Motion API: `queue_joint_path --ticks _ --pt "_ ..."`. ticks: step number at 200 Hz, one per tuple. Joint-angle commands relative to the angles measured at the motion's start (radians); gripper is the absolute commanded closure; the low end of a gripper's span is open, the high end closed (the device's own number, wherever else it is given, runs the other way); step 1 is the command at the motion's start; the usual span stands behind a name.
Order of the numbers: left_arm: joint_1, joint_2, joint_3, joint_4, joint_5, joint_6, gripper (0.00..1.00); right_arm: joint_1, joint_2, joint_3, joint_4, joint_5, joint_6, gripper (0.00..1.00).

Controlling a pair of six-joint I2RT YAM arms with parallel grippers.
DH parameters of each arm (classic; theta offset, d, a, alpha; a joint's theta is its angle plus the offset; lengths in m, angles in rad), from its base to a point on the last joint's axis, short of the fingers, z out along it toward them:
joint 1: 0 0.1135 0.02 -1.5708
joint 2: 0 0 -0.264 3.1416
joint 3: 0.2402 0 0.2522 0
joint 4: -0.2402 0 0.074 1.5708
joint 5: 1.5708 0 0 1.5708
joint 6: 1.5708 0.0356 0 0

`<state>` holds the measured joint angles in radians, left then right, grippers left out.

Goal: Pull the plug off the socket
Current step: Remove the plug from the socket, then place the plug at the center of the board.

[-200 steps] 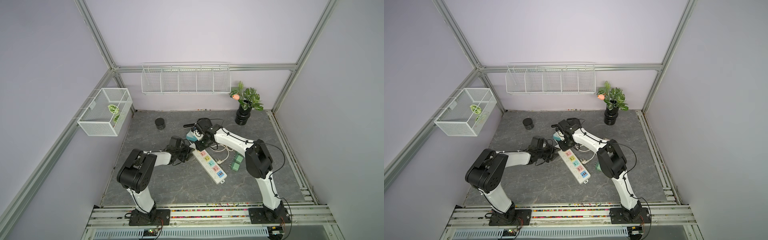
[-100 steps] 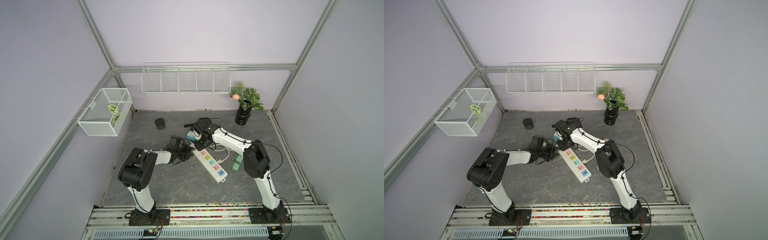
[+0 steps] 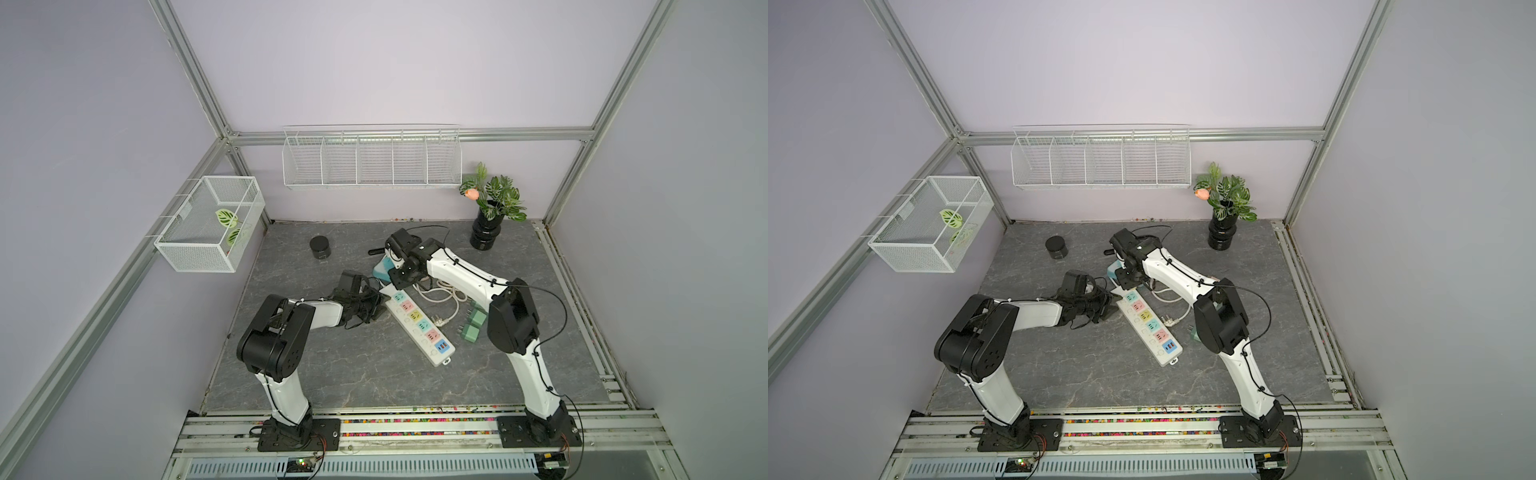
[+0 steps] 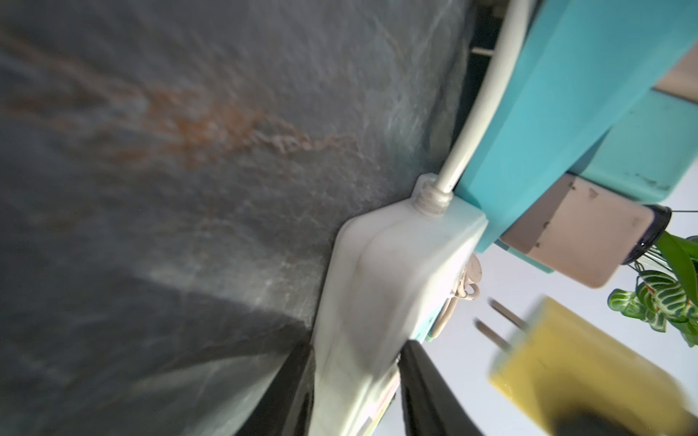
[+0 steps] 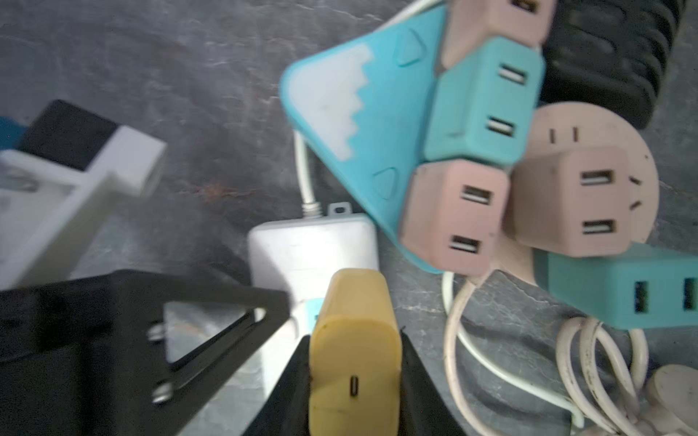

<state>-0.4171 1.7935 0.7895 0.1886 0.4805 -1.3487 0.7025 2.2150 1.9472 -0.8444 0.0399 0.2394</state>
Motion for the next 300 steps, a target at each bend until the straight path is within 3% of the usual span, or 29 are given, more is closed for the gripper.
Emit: queue_joint_path --ticks 1,22,47,70,90,120,141,165,202,248,283,300 --pt "-0.003 0.076 -0.031 -0.194 -0.068 0.028 0.58 -0.001 -0.112 -0.18 0.09 -0.044 0.021 0.76" --pt "-0.002 0.057 -0.016 -0.182 -0.061 0.068 0.55 0.005 -0.21 -0.272 0.153 -0.049 0.014 0.76" --pt "-0.003 -0.008 0.054 -0.233 -0.062 0.191 0.34 -0.002 -0.353 -0.379 0.208 -0.04 0.008 0.76" --pt "-0.002 -0.104 0.097 -0.266 -0.067 0.325 0.23 -0.024 -0.522 -0.549 0.295 -0.063 0.054 0.76" --pt "-0.002 -0.228 0.086 -0.25 -0.07 0.404 0.2 -0.069 -0.684 -0.723 0.386 -0.133 0.148 0.76" --pt "-0.003 -0.404 0.041 -0.239 -0.078 0.474 0.19 -0.229 -0.886 -1.025 0.538 -0.359 0.41 0.76" --pt "-0.002 -0.506 -0.031 -0.178 -0.082 0.447 0.2 -0.362 -0.976 -1.198 0.595 -0.473 0.577 0.76" --pt "-0.002 -0.583 -0.134 -0.025 -0.059 0.351 0.2 -0.447 -1.033 -1.287 0.534 -0.497 0.629 0.75" --pt "-0.003 -0.561 -0.231 0.236 -0.019 0.193 0.2 -0.456 -1.038 -1.338 0.474 -0.535 0.683 0.74" --pt "-0.002 -0.454 -0.181 0.23 0.091 0.153 0.2 -0.454 -1.086 -1.426 0.431 -0.576 0.7 0.73" --pt "-0.002 -0.434 -0.2 0.28 0.107 0.122 0.2 -0.441 -1.068 -1.471 0.463 -0.618 0.703 0.7" --pt "-0.003 -0.431 -0.201 0.281 0.108 0.12 0.21 -0.427 -1.04 -1.477 0.476 -0.616 0.688 0.64"
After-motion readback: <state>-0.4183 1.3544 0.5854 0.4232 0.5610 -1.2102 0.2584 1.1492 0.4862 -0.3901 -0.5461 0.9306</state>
